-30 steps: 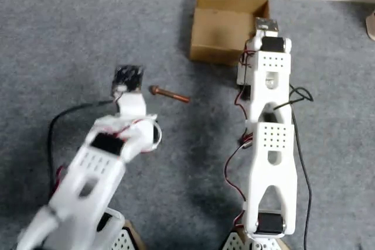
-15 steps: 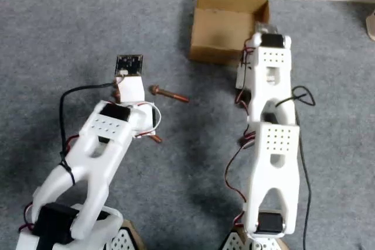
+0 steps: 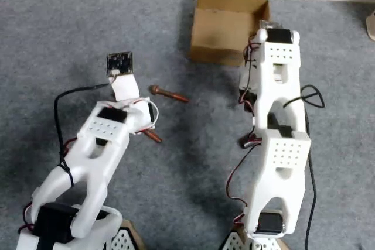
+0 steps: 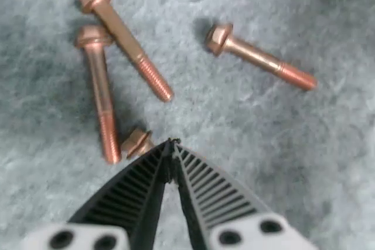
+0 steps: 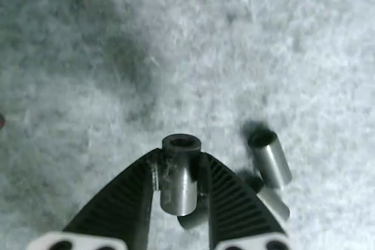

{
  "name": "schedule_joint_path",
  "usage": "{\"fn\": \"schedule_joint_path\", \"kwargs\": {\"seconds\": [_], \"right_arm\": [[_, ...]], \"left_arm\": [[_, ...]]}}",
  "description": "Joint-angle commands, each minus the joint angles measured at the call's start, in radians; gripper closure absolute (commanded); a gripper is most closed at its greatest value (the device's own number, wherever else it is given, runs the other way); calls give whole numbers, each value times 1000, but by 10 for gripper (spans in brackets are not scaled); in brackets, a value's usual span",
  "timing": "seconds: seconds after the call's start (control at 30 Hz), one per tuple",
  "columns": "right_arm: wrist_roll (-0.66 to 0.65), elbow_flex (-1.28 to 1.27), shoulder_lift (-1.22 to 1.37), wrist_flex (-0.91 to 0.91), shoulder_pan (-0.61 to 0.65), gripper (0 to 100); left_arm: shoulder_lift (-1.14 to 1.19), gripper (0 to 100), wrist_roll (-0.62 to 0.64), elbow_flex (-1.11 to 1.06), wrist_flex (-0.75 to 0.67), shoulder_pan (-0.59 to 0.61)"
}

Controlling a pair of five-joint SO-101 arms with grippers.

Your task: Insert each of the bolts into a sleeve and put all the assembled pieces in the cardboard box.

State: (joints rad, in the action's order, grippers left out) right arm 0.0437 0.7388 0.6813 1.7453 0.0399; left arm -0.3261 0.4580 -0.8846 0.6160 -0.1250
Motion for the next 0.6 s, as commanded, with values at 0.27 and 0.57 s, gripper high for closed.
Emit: {"fn": "schedule_joint_path", "kwargs": {"seconds": [0.27,0.57], "right_arm": [[6,-506,-440,-275,8,994],[5,-800,-645,-449,35,994]], "left_arm": [[-10,993,87,-156,-265,-134],[-12,960,224,156,285,-111]]}}
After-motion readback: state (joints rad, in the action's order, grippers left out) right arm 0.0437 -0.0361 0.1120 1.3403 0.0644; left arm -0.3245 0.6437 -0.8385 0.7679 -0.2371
